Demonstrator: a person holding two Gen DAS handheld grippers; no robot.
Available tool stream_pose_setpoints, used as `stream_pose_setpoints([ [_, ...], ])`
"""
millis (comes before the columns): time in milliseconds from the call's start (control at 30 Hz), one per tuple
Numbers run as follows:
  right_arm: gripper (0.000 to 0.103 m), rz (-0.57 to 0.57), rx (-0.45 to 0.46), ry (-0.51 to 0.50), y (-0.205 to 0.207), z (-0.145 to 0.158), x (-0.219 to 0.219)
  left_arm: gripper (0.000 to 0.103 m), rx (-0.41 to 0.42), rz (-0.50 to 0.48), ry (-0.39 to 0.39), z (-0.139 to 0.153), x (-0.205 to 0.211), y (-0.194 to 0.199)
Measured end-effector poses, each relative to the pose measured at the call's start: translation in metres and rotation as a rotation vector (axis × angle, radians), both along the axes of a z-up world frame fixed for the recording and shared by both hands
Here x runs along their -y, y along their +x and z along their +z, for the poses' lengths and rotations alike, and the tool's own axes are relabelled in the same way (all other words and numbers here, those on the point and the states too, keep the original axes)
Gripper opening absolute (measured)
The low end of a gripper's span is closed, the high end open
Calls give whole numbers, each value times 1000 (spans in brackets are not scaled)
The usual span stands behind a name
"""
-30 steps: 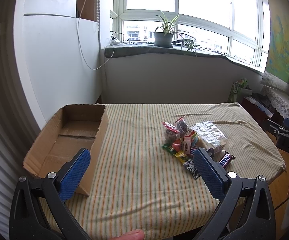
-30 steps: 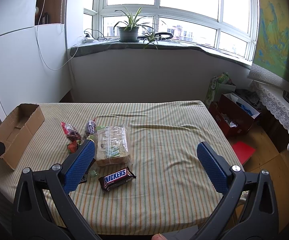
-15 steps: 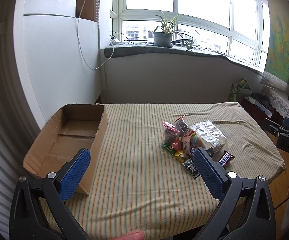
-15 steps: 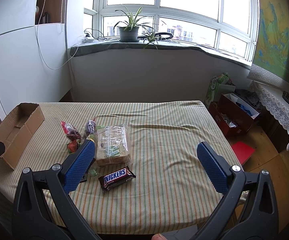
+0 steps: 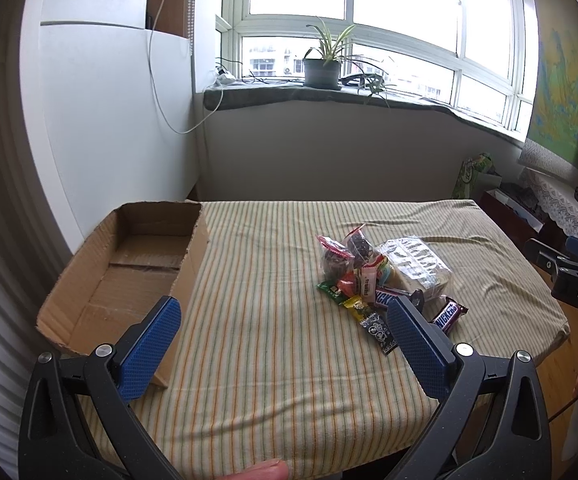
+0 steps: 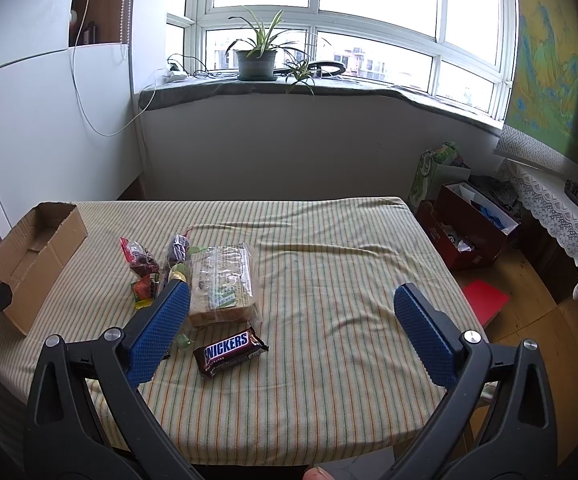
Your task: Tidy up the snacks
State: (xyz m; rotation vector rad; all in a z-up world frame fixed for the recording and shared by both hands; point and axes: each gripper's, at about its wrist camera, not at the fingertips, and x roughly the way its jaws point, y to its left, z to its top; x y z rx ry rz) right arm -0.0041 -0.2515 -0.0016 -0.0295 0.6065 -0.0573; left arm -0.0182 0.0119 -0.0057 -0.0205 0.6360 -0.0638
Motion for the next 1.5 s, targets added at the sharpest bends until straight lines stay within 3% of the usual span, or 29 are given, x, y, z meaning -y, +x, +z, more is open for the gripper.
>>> stream_pose_setpoints([
  [100,103,0,-35,6,2,-18,3,103,-58,-8,-18,-29,5,9],
  [267,103,-16,-165,9,8,-79,15,103,-193,-20,6,-87,14,15],
  [400,103,-17,-275,21,-3,-116,22,103,-244,-27,15,-108,16,11],
  [533,103,-6,-300,40,-7,-126,19,102,-264,-45,15,-115,22,12],
  [733,103,96,-249,79,5,-137,-3,103,-295,-97,20,-122,43,26],
  [933,103,139,-260,36,22,-156,1,103,-250,-160,25,-122,50,47],
  [1067,103,190,-236,-21,42,-158,-1,103,-170,-215,40,-128,48,51],
  [1233,103,264,-219,1,66,-156,-11,103,-135,-247,26,-129,42,45],
  [1500,99,360,-184,40,71,-152,-18,103,-209,-355,-37,-108,58,57],
])
